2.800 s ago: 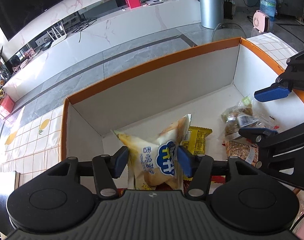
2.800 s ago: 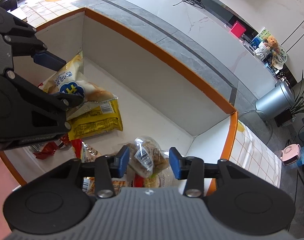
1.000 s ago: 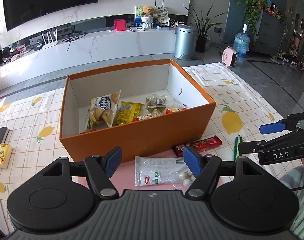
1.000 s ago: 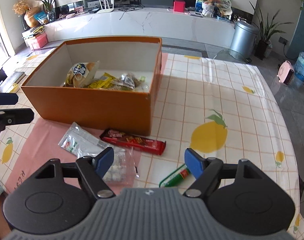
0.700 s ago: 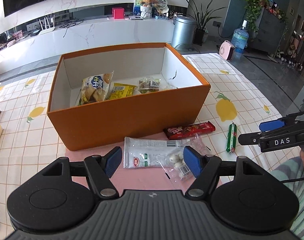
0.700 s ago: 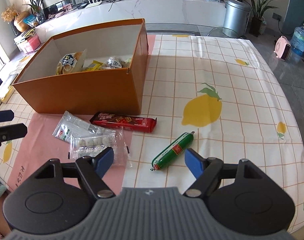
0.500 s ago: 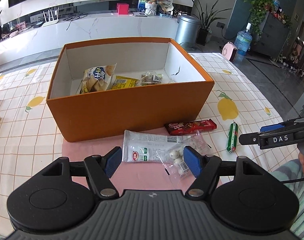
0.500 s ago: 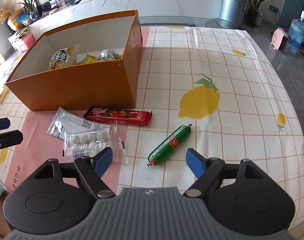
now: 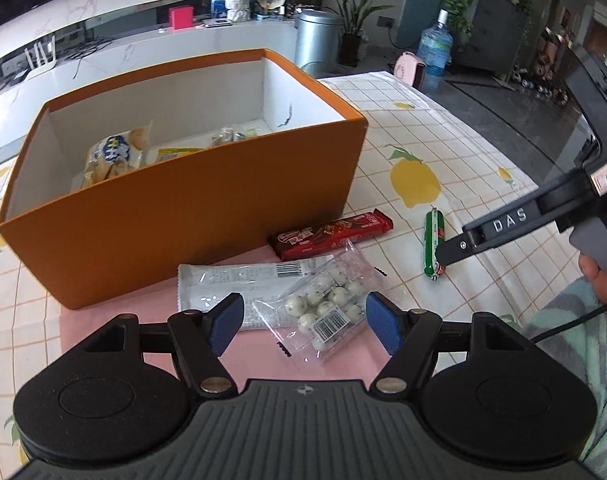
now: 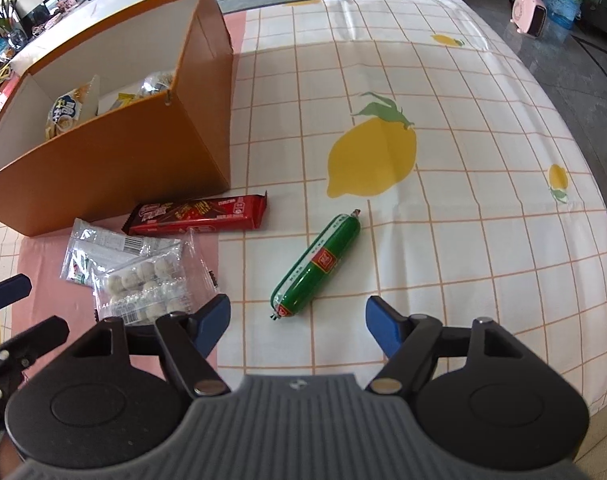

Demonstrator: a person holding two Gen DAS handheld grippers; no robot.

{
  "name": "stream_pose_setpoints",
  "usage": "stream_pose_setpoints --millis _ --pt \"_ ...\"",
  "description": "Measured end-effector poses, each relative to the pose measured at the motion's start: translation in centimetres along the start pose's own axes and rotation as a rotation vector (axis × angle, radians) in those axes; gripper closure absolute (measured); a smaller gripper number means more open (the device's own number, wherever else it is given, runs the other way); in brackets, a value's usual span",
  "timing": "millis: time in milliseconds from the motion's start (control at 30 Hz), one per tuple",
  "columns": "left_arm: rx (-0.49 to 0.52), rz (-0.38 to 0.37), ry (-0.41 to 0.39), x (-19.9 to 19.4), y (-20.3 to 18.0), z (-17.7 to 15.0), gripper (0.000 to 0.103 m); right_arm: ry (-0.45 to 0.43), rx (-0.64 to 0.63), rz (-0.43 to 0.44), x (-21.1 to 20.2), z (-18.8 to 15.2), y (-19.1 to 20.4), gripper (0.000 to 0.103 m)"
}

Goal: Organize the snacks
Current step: 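Grasp the clear candy-ball pack with the left gripper while the right grasps the green sausage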

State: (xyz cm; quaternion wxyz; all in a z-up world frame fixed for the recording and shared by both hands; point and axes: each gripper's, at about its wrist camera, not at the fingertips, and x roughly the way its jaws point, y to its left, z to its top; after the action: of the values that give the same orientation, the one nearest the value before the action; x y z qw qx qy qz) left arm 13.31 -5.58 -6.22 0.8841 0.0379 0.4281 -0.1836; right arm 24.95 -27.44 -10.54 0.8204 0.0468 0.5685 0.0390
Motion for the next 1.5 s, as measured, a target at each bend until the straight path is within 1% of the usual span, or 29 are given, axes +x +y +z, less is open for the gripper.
stream_pose_setpoints --millis 100,200,267,300,367,500,600,767,900,1033,1067,1100,1133,1200,1333,1500 --pt "0.08 -0.016 0.028 1.5 -0.9 0.2 0.02 0.005 0.024 -0.002 0.5 0.5 -0.1 0.033" --pt "0.168 -0.011 0.066 3.0 -1.6 0.2 0.019 0.023 0.048 -0.001 1.6 1.1 0.1 0.036" --pt "0.231 -0.016 0.091 3.7 -2.0 0.2 0.017 0.038 0.057 0.002 2.3 1.4 0.2 0.038" --pt "0.255 -0.021 0.103 4.0 -2.1 0.2 0.015 0.043 0.063 0.004 2.5 1.5 0.2 0.038" --pt "0.307 -0.023 0.126 4.7 -2.4 0.2 0.015 0.045 0.074 0.001 2.8 1.6 0.2 0.038" --pt "0.409 -0.006 0.15 6.0 -3.3 0.2 0.015 0.058 0.094 0.0 3.2 1.8 0.0 0.038" --pt "0.454 0.002 0.17 6.9 -3.8 0.3 0.015 0.056 0.093 -0.002 3.5 1.9 0.1 0.038" --pt "0.447 -0.011 0.19 8.0 -3.9 0.5 0.015 0.065 0.089 -0.006 4.0 2.1 0.2 0.038" --pt "0.413 -0.016 0.194 8.3 -3.7 0.7 0.015 0.082 0.104 -0.004 4.6 2.2 0.0 0.043" --pt "0.411 -0.002 0.196 8.5 -4.2 0.7 0.016 0.063 0.07 -0.035 4.8 2.3 0.6 0.043" --pt "0.404 -0.001 0.199 8.5 -4.3 0.7 0.016 0.061 0.059 -0.043 4.8 2.3 0.8 0.046" --pt "0.394 0.0 0.203 8.5 -4.3 0.8 0.018 0.058 0.049 -0.047 4.8 2.3 0.9 0.052" --pt "0.384 -0.001 0.206 8.5 -4.4 1.0 0.02 0.056 0.045 -0.048 4.7 2.2 1.0 0.056" --pt "0.378 0.005 0.208 8.6 -4.6 1.0 0.022 0.054 0.042 -0.05 4.6 2.1 1.0 0.066" --pt "0.362 0.016 0.208 8.5 -4.8 0.9 0.028 0.057 0.036 -0.031 4.5 2.1 1.0 0.07" --pt "0.303 0.037 0.207 8.2 -4.6 1.0 0.031 0.064 0.034 -0.008 4.2 1.8 1.1 0.074"
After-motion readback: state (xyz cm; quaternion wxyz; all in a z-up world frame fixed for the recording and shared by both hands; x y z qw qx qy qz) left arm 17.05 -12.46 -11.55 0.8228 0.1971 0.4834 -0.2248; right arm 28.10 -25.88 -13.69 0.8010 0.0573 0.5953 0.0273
